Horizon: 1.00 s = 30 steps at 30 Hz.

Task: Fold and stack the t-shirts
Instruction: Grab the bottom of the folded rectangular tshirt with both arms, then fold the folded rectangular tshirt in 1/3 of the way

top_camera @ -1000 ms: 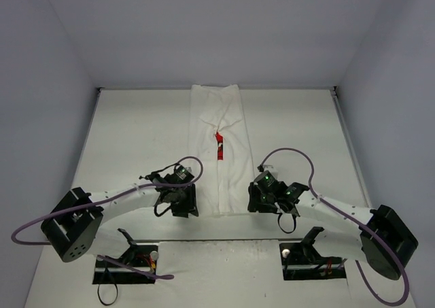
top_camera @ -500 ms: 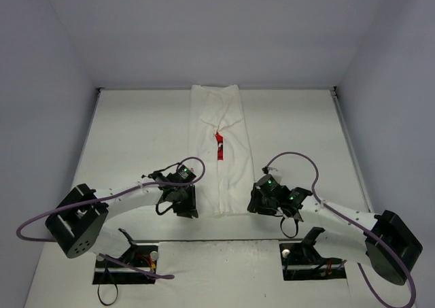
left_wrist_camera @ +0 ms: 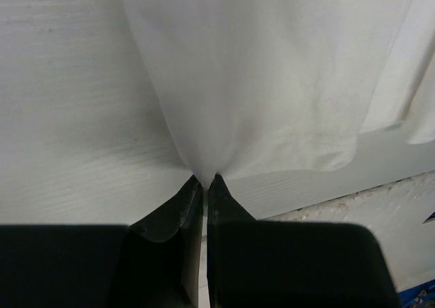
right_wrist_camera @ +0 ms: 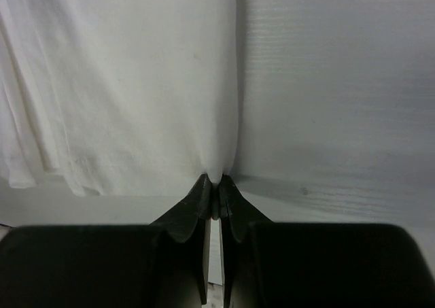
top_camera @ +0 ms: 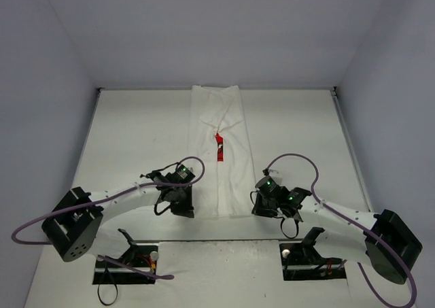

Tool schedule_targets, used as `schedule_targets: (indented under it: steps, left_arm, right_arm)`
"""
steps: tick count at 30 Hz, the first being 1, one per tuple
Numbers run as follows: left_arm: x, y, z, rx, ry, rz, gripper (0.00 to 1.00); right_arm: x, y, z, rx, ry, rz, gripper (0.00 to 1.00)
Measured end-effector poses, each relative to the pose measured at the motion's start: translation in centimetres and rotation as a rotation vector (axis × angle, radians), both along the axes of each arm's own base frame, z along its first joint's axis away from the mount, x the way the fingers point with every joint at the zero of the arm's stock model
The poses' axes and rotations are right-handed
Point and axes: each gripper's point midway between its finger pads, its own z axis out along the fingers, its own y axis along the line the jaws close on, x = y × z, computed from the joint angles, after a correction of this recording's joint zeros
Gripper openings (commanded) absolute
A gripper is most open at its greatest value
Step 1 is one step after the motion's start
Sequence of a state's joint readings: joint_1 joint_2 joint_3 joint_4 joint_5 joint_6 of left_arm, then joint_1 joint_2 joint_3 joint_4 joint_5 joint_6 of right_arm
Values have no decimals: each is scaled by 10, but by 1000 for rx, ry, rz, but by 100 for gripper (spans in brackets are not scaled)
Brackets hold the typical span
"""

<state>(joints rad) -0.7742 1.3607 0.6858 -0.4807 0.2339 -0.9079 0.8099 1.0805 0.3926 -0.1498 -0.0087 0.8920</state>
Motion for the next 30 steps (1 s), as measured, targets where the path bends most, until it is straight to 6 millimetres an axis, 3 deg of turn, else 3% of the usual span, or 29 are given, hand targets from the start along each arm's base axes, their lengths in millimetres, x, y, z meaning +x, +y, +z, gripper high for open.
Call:
schedule_targets:
  steps: [10, 15, 18, 22, 26, 30]
  left_arm:
    - [-10, 15, 27, -19, -58, -35, 0]
    - [-11, 22, 43, 15, -61, -63, 0]
    - [8, 18, 65, -1, -98, -46, 0]
    - [49, 14, 92, -12, -159, -4, 0]
    - [98, 15, 105, 10, -198, 37, 0]
    - [146, 16, 116, 35, -232, 53, 0]
  right_arm:
    - [-28, -3, 5, -77, 62, 74, 0]
    - [-23, 3, 32, -107, 48, 99, 0]
    - [-2, 12, 57, -146, -2, 116, 0]
    - [36, 21, 76, -215, -48, 133, 0]
    - [75, 19, 87, -279, -75, 145, 0]
    - [116, 5, 101, -324, -101, 137, 0]
